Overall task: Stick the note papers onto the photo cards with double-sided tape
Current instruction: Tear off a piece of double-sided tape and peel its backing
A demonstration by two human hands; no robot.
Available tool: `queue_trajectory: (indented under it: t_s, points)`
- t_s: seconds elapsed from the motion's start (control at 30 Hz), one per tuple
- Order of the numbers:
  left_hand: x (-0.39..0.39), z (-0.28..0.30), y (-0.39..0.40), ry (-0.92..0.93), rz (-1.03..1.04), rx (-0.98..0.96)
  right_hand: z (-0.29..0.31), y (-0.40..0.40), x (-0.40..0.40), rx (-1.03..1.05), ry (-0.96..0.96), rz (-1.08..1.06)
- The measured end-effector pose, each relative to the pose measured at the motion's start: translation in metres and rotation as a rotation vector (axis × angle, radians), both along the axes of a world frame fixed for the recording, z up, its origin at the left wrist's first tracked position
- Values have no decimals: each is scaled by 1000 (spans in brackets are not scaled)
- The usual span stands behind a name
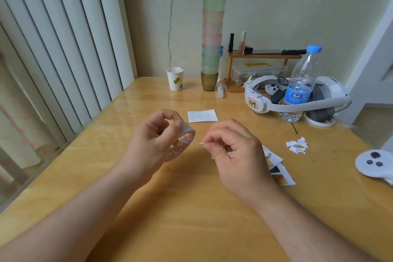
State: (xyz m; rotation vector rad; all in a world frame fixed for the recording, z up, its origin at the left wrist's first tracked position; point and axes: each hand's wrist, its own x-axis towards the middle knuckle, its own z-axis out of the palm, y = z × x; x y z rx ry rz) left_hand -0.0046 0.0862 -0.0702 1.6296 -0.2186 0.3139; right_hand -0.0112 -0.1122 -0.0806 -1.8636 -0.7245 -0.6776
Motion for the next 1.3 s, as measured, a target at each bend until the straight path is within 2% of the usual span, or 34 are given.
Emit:
queue_trajectory:
  t_s: [0.13, 0.23, 0.33, 0.47, 0.6, 0.67, 0.77, 0.87, 0.97, 1.13, 1.3]
  points:
    - [4, -5, 24, -192, 140, 643, 4, 0, -3, 157, 294, -8]
    - [10, -5, 36, -173, 140, 949, 6, -1, -3, 276, 508, -3]
    - [13, -9, 37, -48, 68, 1073, 11, 0, -3, 426, 697, 7]
    - [12, -12, 40, 8, -12, 1076, 20, 0, -3, 708, 921, 99]
    - [7, -4, 34, -37, 44, 921, 28, -4, -2, 952, 1177, 245]
    - [0, 4, 17, -39, 75, 688, 29, -6, -3, 991, 1251, 332]
    - [-4, 19, -13, 173, -97, 253, 30, -8, -3, 1009, 1280, 438]
    - [-4, 26, -38, 325, -339, -9, 31, -10, -2, 1031, 1264, 464]
    - [-2, 26, -58, 422, -377, -244, 33, -13, -1, 1075, 1217, 436]
    - [-2, 14, -75, 432, -313, -455, 32, -15, 1, 1053, 1158, 378]
    - [-8, 9, -79, 399, -280, -505, 30, -12, 0, 997, 1103, 346]
